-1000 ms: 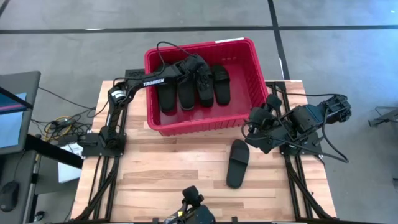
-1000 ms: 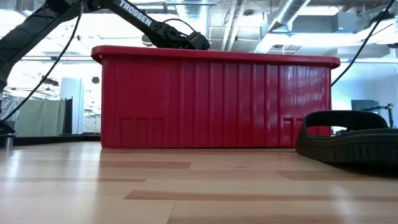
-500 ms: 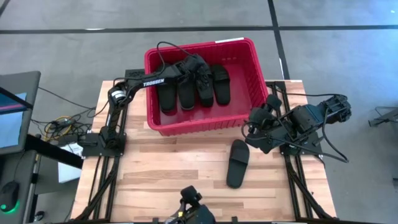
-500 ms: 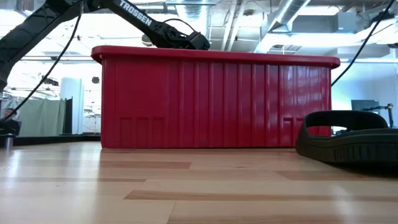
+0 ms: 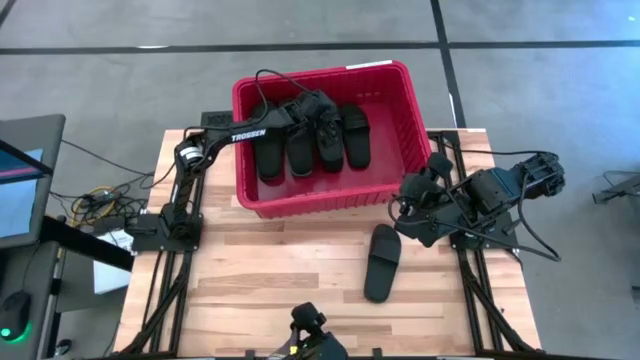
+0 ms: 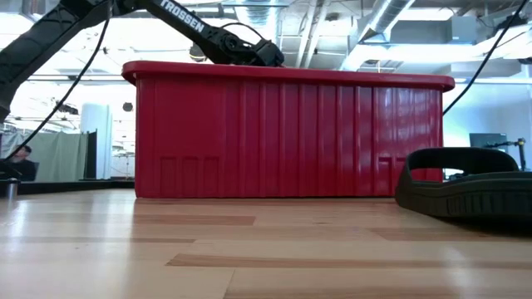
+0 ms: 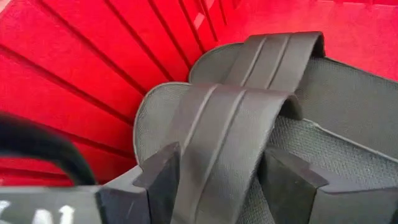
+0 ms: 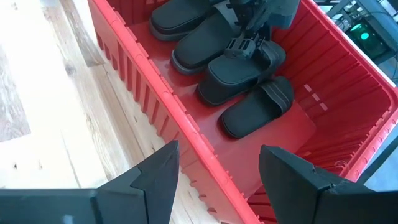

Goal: Pick and place slides into bin
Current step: Put the black slipper into the red container

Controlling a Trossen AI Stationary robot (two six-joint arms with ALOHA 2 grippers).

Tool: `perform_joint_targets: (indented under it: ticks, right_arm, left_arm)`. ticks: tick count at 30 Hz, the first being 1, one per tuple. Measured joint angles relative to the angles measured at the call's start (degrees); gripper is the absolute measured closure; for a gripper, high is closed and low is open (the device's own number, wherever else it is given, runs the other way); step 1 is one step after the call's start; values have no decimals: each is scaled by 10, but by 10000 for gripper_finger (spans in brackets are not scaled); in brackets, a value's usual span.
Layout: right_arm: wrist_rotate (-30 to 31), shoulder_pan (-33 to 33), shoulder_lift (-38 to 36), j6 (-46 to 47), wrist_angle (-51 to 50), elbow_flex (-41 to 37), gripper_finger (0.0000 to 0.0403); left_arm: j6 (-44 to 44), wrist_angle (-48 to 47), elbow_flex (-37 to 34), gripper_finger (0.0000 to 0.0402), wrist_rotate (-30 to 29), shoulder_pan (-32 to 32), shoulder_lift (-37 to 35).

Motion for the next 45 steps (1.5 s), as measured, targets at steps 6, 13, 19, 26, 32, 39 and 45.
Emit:
perform_joint_targets:
  ticks: [6,13,19,26,32,39,45]
  right_arm:
    - [-1,0,0,0,0,0,196]
    - [-1,0,0,0,0,0,196]
    - [-1,0,0,0,0,0,196]
    - [-1,0,0,0,0,0,196]
    - [-6,5,0,0,0,0,196]
    - [-6,21,0,9,0,0,196]
    - [-3,26,0,17,0,0,196]
  left_arm:
    - [0,0,0,209,-16,-9,0]
    - [1,0,0,209,-34,-19,0]
    - [33,2,0,209,-65,-26,0]
    - [43,12,0,209,-106,-34,0]
    - [58,45,0,209,-137,-37,-6]
    - [78,55,0,209,-129,-36,-9]
    - [78,53,0,209,-125,-37,-11]
